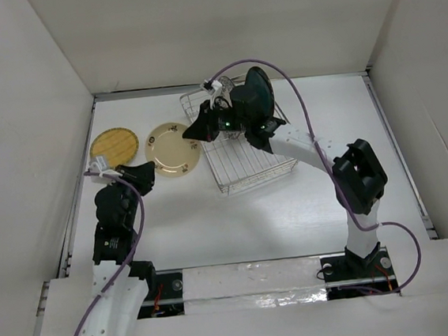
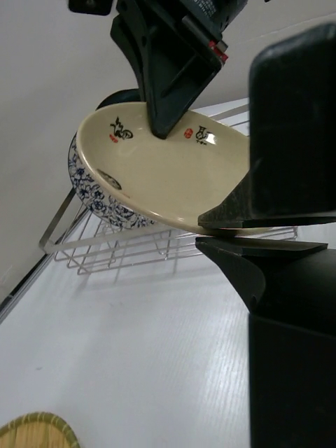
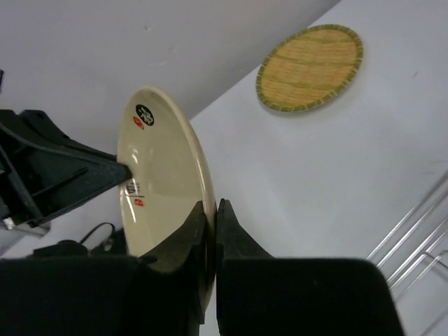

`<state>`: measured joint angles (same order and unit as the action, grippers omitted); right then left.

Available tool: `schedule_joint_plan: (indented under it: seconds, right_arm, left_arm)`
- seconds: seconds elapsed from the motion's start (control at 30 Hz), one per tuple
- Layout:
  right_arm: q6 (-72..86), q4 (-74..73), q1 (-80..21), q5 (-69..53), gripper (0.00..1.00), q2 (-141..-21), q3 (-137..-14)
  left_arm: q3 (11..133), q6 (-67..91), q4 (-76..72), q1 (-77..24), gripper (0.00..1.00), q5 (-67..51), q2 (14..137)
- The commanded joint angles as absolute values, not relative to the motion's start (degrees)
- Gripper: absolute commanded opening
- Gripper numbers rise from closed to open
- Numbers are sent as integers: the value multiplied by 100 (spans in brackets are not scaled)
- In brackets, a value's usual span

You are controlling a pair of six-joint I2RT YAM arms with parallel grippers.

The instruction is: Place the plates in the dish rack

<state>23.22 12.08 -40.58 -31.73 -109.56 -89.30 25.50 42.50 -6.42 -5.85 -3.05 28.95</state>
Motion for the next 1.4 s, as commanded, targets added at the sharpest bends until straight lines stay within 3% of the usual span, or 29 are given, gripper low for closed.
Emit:
schedule_joint_plan:
  seconds: [0.0,0.03,0.07,0.1,0.2,0.27,0.4,0.63,0.93,1.37]
  right_arm:
    - [2637,1916,-3955,-3437,0,-10793,-8904]
    - [2637,1942,-3955,-3350,0,-10645,-8851]
    - [2611,1995,-3894,-3201,0,-10565,-8790]
    - [2602,2013,-3894,-3121,0,-10486,-8737]
    - [2409,1820,-3832,-2437,0,-10222,-8692]
    - [2059,1278,-3832,-1761,0,-10195,-8981]
    - [1250,265,-3981,1010,0,-10536,-9868]
    - [177,-518,-4095,3751,0,-11590,-11354]
    - [-747,-896,-4271,4948,0,-12524,-12419]
    - [-949,-1073,-4500,5151,0,-13113,-12630]
  left_arm:
    - [2865,4246,-1125,-624,0,-528,2777]
    - [3022,4193,-899,-624,2,-466,2769]
    - [3137,4131,-775,-624,10,-457,2751]
    - [3233,3939,-660,-624,27,-448,2734]
    - [3734,3483,-116,-624,50,-229,2558]
    - [4086,3236,306,-624,54,-53,2392]
    - [4342,2699,676,-624,55,202,2180]
    - [4071,1969,985,-624,55,589,2048]
    - [3832,1916,809,-624,55,106,1872]
    - [3823,1925,817,-624,55,26,1758]
